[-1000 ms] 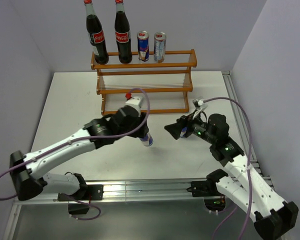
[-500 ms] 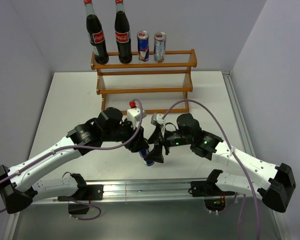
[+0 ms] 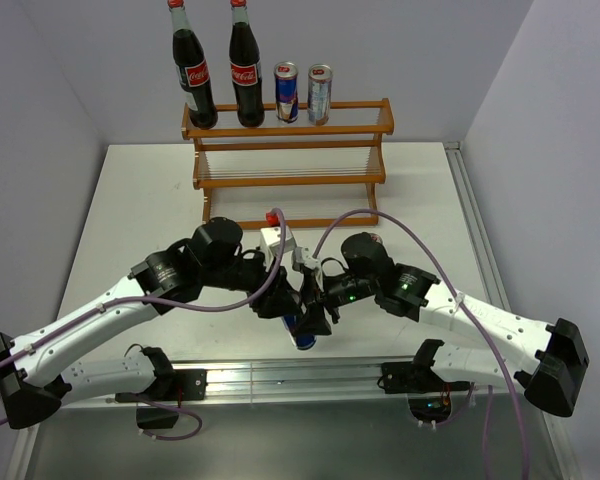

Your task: Place and organize the beverage onto the shelf

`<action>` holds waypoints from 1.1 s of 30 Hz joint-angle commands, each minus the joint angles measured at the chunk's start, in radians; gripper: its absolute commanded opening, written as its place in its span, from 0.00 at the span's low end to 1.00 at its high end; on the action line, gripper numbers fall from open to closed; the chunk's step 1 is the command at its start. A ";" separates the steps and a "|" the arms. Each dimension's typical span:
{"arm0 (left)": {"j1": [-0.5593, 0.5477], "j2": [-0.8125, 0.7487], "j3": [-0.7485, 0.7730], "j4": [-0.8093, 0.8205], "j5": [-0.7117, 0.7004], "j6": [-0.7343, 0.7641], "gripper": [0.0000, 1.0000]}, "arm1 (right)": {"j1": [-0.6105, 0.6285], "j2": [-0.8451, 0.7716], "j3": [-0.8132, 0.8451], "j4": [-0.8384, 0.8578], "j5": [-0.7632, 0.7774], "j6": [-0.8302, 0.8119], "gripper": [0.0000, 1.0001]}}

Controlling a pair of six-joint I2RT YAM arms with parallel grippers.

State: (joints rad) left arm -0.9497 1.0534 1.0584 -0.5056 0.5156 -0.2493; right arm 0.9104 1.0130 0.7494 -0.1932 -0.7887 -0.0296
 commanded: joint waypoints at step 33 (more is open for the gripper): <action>0.104 -0.119 0.098 -0.136 -1.229 -0.217 1.00 | -0.106 -0.042 0.019 0.551 1.202 0.096 0.00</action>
State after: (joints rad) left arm -0.8917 0.9337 1.1648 -0.6640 -0.6918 -0.4404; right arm 0.8608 1.0008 0.7067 0.1493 0.2955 0.0788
